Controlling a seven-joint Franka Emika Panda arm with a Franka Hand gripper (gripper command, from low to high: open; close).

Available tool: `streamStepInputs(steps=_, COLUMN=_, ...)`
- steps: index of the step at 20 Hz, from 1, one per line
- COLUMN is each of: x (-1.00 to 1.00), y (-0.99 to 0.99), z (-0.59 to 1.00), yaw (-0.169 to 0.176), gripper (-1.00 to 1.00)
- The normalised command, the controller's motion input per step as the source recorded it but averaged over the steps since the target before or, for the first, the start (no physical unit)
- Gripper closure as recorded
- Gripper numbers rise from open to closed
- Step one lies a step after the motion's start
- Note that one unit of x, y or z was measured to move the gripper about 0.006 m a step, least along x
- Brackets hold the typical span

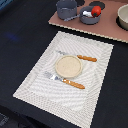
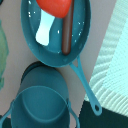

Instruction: Place the fish, sausage, and tomato into the frying pan.

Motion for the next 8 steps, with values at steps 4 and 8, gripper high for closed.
streamStepInputs(steps=4, x=-0.03, y=-0.33, z=-0.01, yaw=-0.113, gripper=-1.0)
streamStepInputs(steps=8, x=0.0, y=0.0, z=0.0, yaw=0.0, gripper=-1.0)
